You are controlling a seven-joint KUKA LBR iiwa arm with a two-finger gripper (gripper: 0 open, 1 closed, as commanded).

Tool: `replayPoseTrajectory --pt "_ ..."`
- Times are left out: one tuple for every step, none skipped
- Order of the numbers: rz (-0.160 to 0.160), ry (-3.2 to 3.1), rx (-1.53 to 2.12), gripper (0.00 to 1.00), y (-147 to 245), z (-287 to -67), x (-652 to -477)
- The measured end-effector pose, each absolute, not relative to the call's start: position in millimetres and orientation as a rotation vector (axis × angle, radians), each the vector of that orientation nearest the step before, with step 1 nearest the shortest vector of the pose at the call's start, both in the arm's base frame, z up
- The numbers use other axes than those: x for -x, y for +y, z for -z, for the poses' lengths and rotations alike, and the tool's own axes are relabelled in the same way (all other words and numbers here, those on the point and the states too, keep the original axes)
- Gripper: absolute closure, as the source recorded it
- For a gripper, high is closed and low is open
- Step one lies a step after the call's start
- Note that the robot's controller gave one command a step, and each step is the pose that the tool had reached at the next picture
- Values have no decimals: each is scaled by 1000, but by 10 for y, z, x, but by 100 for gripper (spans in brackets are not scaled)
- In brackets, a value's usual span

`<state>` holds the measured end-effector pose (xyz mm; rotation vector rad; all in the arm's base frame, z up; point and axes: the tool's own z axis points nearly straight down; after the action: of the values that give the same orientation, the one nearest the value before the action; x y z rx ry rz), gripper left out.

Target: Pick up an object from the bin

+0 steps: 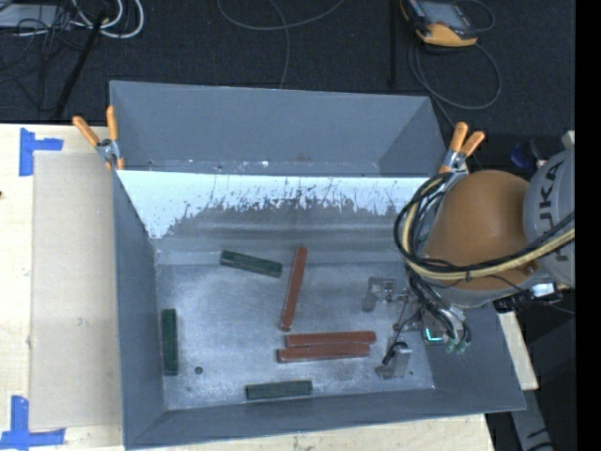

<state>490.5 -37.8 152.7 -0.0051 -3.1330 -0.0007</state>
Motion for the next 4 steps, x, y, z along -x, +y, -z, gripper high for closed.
replayPoseTrajectory --pt "0 -3140 3 0 -377 -1557 -4924" --pt "-1 -3141 -135 0 -91 -1020 -4997" --pt "1 -3131 -195 0 19 -800 -4973" --pt "1 -3072 -643 0 228 -947 -4807"
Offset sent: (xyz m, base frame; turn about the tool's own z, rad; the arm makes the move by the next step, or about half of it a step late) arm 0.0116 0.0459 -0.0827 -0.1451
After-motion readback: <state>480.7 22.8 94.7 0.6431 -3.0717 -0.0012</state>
